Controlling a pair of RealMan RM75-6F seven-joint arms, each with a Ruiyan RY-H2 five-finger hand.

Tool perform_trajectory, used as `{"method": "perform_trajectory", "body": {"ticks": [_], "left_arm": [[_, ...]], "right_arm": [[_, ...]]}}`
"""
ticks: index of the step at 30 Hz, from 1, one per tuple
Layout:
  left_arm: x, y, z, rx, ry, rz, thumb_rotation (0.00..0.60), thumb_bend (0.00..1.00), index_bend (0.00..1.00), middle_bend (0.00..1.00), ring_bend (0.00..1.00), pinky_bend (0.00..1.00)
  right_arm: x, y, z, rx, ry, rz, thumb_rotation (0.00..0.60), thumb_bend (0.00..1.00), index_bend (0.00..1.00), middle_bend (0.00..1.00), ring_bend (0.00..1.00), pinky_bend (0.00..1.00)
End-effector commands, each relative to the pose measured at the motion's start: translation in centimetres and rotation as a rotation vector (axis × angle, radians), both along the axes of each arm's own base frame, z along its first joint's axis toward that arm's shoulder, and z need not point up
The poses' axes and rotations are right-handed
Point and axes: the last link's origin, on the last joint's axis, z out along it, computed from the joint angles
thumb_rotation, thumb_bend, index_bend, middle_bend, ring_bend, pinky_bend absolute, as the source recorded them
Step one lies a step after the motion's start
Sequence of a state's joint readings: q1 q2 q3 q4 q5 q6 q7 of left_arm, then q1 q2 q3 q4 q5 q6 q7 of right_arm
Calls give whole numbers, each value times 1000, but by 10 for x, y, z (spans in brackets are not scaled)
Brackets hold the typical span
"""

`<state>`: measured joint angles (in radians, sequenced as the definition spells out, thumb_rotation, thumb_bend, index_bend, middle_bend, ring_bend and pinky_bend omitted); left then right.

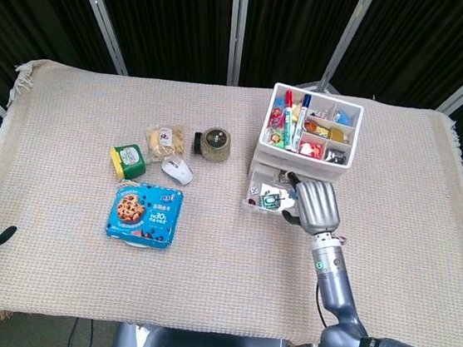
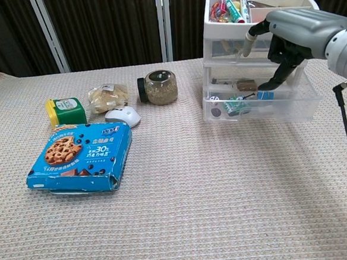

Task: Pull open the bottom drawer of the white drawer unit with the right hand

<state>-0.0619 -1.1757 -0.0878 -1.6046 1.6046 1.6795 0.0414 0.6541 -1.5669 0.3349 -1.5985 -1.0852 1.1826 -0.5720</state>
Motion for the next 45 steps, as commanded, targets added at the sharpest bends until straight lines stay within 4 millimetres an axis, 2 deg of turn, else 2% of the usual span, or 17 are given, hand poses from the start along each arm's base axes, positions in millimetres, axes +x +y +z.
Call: {"method": "perform_trajectory", "body": {"ticks": [1, 10, 30, 45], "left_arm": [[-1, 1, 0, 0, -1, 3, 600, 96, 0, 0, 0, 0], [-2, 3, 0, -3, 2, 11, 600, 96, 0, 0, 0, 0], [-8, 12, -1, -4, 3, 56, 600, 96, 0, 0, 0, 0], [-9, 16, -3, -16, 5, 68, 600, 96, 0, 0, 0, 0]], "right_arm": [[3, -4, -2, 8, 24, 10, 600, 49, 412, 1000, 1000, 680], [4, -10, -10, 43, 89, 30, 600, 38, 500, 1000, 1000, 681], [6, -45, -23, 148, 127, 82, 600, 0, 451, 1000, 1000, 681], [3, -56, -25, 252, 192, 74, 600, 0, 439, 1000, 1000, 681]]}}
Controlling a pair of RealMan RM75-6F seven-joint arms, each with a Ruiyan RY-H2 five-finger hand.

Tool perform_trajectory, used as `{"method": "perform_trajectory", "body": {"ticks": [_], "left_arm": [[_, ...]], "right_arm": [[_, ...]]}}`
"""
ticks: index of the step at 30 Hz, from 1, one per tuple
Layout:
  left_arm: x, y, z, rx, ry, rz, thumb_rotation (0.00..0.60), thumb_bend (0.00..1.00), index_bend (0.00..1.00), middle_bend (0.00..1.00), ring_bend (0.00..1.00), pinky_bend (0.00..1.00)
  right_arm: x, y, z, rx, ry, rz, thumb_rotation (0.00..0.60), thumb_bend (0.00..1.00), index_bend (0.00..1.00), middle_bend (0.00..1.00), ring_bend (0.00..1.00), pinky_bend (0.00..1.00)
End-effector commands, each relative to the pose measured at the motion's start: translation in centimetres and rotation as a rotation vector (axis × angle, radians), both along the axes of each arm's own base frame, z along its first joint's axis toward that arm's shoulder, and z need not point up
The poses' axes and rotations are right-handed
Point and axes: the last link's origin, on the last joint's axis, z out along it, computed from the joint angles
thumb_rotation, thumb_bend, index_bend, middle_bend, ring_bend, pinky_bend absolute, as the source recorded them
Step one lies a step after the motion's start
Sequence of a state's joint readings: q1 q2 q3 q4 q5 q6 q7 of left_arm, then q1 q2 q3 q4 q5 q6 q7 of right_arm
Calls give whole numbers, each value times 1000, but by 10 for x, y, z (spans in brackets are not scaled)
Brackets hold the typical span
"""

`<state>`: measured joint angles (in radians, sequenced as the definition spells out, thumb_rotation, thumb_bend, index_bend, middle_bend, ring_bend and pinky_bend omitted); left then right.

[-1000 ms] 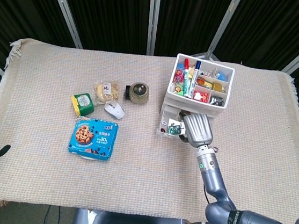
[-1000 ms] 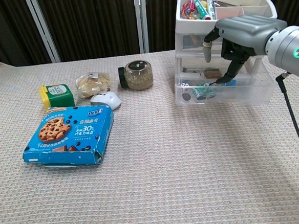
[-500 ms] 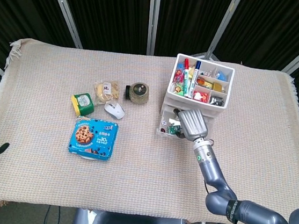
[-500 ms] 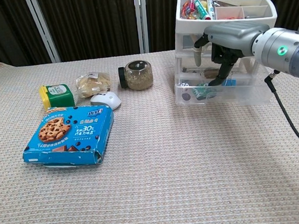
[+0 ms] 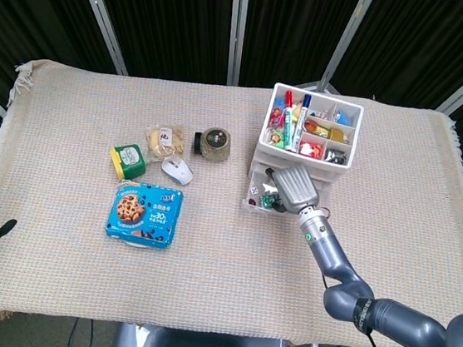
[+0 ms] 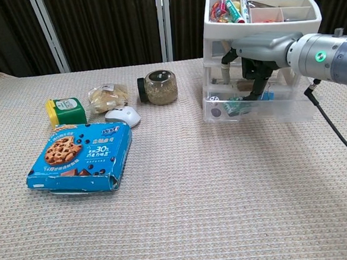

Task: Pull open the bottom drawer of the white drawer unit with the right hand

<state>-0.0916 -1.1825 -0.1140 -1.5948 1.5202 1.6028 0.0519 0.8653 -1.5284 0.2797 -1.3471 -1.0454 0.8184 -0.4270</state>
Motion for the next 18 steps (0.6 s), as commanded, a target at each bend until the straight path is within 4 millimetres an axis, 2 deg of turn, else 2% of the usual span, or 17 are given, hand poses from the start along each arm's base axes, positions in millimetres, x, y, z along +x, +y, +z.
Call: {"method": "perform_trajectory", "body": {"ticks": [1, 6, 18], "left_arm": [[0, 0, 0, 0, -1, -1, 600, 97, 0, 0, 0, 0], [0, 0, 0, -2, -2, -3, 600, 96, 0, 0, 0, 0], [0, 0, 2, -1, -8, -6, 600, 97, 0, 0, 0, 0]], "right_arm": [[0, -1, -1, 11, 19, -3, 600, 0, 441, 1000, 1000, 681], [-2, -3, -3, 13, 51, -11, 600, 0, 447, 1000, 1000, 681], [6, -6, 3, -31, 111, 31, 600, 0, 448, 1000, 1000, 680]]}}
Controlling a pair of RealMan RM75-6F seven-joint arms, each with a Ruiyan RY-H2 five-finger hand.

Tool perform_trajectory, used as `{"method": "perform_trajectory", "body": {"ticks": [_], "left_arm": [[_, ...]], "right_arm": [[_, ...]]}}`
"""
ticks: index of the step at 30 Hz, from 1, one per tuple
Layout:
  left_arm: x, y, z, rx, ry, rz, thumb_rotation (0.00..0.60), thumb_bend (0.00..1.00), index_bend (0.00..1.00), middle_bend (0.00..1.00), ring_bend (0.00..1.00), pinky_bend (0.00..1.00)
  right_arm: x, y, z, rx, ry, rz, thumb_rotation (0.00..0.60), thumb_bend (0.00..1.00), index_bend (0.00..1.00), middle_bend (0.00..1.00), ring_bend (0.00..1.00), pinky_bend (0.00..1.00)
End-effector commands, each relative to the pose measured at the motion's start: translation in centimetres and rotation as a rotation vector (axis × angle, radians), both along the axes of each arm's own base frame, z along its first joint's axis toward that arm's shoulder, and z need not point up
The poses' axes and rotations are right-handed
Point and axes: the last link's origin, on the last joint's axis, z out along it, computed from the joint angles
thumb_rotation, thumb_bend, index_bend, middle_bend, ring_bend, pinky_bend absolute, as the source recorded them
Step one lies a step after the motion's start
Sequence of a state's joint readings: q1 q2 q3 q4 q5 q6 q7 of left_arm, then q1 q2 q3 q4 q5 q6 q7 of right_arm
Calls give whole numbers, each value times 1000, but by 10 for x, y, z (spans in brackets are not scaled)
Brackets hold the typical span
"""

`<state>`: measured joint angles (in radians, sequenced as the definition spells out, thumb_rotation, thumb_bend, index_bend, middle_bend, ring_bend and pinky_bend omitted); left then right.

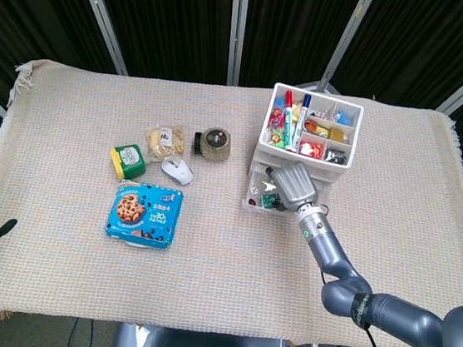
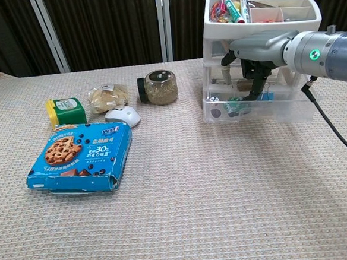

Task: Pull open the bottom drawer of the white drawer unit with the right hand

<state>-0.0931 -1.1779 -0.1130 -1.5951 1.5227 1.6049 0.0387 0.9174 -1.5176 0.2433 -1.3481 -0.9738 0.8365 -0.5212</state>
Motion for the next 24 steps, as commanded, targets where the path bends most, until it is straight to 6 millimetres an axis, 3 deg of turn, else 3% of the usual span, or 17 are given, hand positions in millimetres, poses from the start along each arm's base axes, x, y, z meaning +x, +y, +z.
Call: {"method": "perform_trajectory", "body": {"ticks": [1, 14, 24], "left_arm": [[0, 0, 0, -1, 0, 0, 600, 96, 0, 0, 0, 0], [0, 0, 1, -1, -4, -4, 600, 97, 0, 0, 0, 0], [1, -1, 1, -2, -10, -7, 600, 97, 0, 0, 0, 0]], "right_arm": [[1, 0, 3, -9, 29, 10, 600, 0, 447, 1000, 1000, 680], [4, 1, 13, -5, 93, 15, 600, 0, 439, 1000, 1000, 679], [-1, -1, 5, 49, 144, 8, 600, 0, 432, 1000, 1000, 678]]}}
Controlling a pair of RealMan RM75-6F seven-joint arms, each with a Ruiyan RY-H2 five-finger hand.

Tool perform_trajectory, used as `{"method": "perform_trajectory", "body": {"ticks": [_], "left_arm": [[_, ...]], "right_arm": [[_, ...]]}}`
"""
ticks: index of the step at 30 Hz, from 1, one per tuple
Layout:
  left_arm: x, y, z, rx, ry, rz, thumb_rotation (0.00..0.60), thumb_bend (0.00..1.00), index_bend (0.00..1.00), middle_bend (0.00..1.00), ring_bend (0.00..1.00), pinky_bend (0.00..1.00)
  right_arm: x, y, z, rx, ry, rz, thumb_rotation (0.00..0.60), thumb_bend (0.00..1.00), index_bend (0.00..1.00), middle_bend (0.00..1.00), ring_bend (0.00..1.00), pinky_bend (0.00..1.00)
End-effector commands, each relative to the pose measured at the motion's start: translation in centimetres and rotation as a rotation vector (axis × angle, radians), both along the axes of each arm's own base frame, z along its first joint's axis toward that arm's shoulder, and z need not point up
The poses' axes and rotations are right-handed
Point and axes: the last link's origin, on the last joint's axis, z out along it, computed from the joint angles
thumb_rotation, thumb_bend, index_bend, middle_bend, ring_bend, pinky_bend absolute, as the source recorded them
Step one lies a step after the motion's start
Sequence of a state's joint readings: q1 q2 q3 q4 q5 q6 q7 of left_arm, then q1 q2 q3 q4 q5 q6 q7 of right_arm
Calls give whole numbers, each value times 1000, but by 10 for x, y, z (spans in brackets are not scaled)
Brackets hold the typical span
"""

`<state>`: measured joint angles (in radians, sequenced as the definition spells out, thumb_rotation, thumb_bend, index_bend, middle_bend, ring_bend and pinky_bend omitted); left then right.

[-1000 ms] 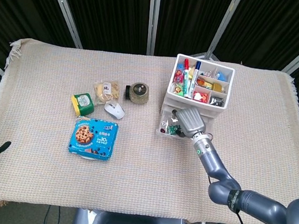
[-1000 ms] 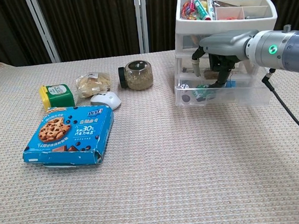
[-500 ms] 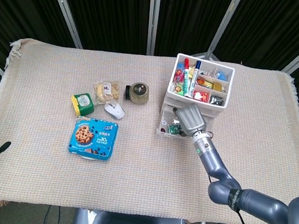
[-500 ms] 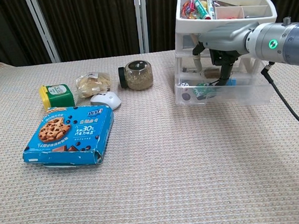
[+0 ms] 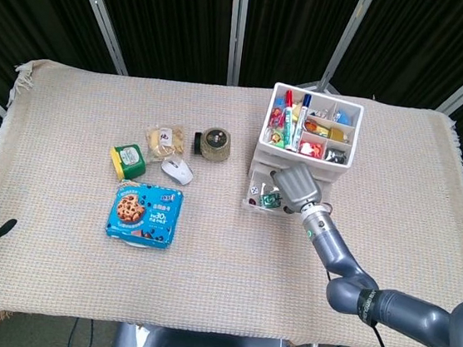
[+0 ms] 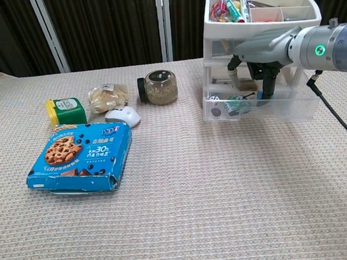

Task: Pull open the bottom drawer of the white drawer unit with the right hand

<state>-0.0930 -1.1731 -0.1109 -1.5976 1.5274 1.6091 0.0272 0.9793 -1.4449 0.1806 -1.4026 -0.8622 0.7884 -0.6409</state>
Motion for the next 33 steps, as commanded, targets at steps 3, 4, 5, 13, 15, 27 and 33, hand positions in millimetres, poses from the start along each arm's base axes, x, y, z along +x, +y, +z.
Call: {"method": "perform_trajectory", "body": {"ticks": [3, 4, 5, 13, 15, 27, 33], "left_arm": [[0, 0, 0, -2, -2, 1, 600, 96, 0, 0, 0, 0], [0, 1, 0, -2, -2, 1, 600, 96, 0, 0, 0, 0], [-1, 1, 0, -2, -2, 2, 600, 96, 0, 0, 0, 0], [-1, 1, 1, -6, -9, 3, 600, 96, 0, 0, 0, 0], [-1, 1, 1, -7, -10, 2, 600, 96, 0, 0, 0, 0], [-1, 0, 2, -7, -14, -2, 600, 97, 0, 0, 0, 0], [-1, 0, 2, -6, -15, -4, 600, 96, 0, 0, 0, 0]], "right_arm": [[2, 1, -6, 15, -18, 5, 600, 0, 433, 1000, 1000, 678], [2, 1, -7, 17, -24, 7, 600, 0, 437, 1000, 1000, 678], [2, 1, -8, 20, -30, 7, 600, 0, 445, 1000, 1000, 678], [3, 2, -21, 42, -66, 16, 600, 0, 546, 1000, 1000, 678], [2, 2, -23, 39, -73, 21, 600, 0, 561, 1000, 1000, 678], [5, 3, -24, 34, -109, 55, 600, 51, 621, 1000, 1000, 677], [5, 4, -20, 18, -122, 66, 600, 61, 631, 1000, 1000, 677]]}}
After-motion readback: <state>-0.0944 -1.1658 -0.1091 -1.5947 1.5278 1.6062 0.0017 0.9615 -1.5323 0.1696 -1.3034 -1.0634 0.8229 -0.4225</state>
